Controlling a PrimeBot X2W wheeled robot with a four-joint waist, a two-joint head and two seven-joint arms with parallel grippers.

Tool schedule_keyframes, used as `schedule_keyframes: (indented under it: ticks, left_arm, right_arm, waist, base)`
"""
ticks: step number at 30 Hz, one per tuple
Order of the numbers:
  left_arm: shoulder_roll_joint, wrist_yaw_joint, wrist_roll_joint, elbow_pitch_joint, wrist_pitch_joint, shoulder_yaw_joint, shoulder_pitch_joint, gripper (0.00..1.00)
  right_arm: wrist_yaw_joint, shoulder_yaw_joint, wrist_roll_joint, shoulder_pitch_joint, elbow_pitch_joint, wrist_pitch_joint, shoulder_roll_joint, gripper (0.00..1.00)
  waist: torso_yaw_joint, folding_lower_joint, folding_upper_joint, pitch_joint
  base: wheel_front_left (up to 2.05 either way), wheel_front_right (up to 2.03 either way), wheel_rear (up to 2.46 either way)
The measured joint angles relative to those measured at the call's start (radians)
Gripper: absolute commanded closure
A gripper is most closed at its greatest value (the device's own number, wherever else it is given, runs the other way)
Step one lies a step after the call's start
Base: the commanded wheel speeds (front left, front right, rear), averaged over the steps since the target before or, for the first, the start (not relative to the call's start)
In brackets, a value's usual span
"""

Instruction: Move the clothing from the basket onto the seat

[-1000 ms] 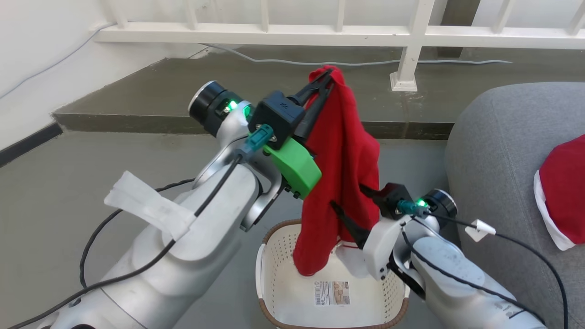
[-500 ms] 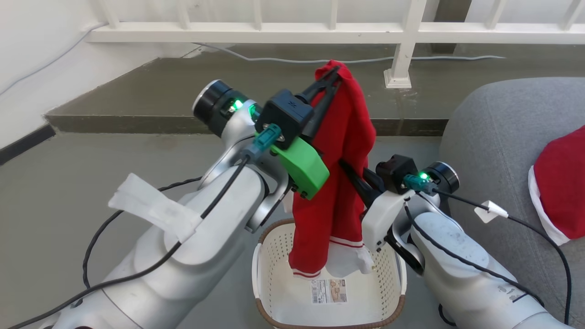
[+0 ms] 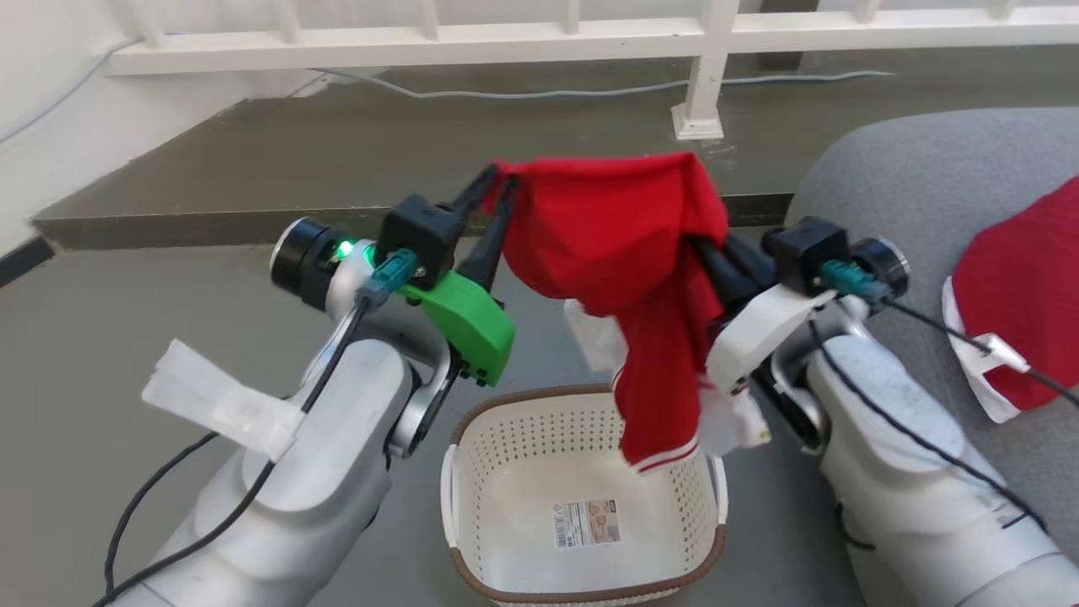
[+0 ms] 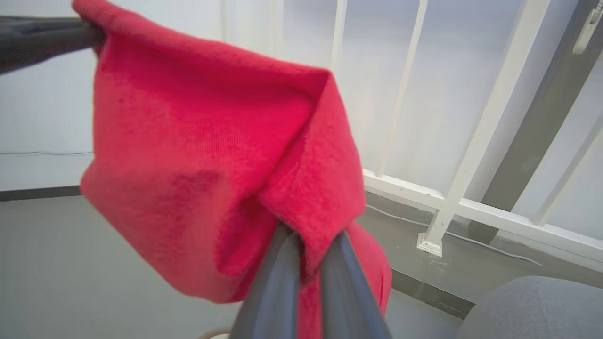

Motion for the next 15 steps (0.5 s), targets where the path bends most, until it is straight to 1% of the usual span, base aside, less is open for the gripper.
schedule_keyframes:
  ticks: [4, 11, 15]
  left_arm:
    - [0.012, 0.002, -0.003, 0.008, -0.011, 0.009, 0.024, 0.00]
    - [0.012, 0.004, -0.006, 0.007, -0.041, 0.010, 0.063, 0.00]
    - [0.010, 0.004, -0.012, 0.006, -0.054, 0.004, 0.084, 0.00]
  right_arm:
    - [-0.001, -0.024, -0.002, -0.010, -0.041, 0.000, -0.033, 1.00]
    - [-0.016, -0.074, -0.006, -0.018, -0.114, 0.000, -0.079, 1.00]
    - [-0.017, -0.100, -0.009, -0.018, -0.142, 0.000, -0.113, 1.00]
  waist:
    - [-0.026, 0.0000, 0.0000, 0.008]
    - [-0.087, 0.0000, 0.0000, 0.017]
    - [-0.129, 0.0000, 0.0000, 0.021]
  base:
    - [0.00, 0.00, 0.00]
    - [0.00, 0.00, 0.00]
    - [0.00, 0.00, 0.00]
